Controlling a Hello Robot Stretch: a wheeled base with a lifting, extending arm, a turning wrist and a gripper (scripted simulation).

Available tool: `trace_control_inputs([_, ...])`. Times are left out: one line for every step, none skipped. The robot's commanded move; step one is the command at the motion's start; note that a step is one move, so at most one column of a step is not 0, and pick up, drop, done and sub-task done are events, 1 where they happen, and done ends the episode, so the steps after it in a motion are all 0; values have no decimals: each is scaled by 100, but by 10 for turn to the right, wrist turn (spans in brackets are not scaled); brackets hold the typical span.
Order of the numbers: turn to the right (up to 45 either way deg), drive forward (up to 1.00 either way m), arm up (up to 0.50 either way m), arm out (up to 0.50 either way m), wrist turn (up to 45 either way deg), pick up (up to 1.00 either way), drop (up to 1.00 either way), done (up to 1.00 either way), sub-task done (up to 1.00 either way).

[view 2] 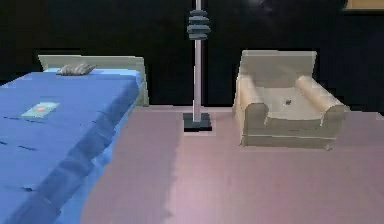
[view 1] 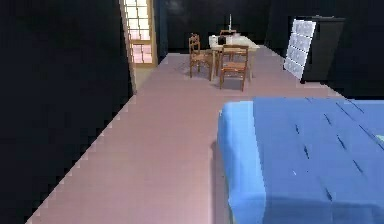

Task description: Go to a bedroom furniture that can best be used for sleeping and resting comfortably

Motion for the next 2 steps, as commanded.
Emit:
trace_control_inputs([450, 0, 0, 0, 0, 0, 0, 0, 0])
trace_control_inputs([0, 0, 0, 0, 0, 0, 0, 100, 0])
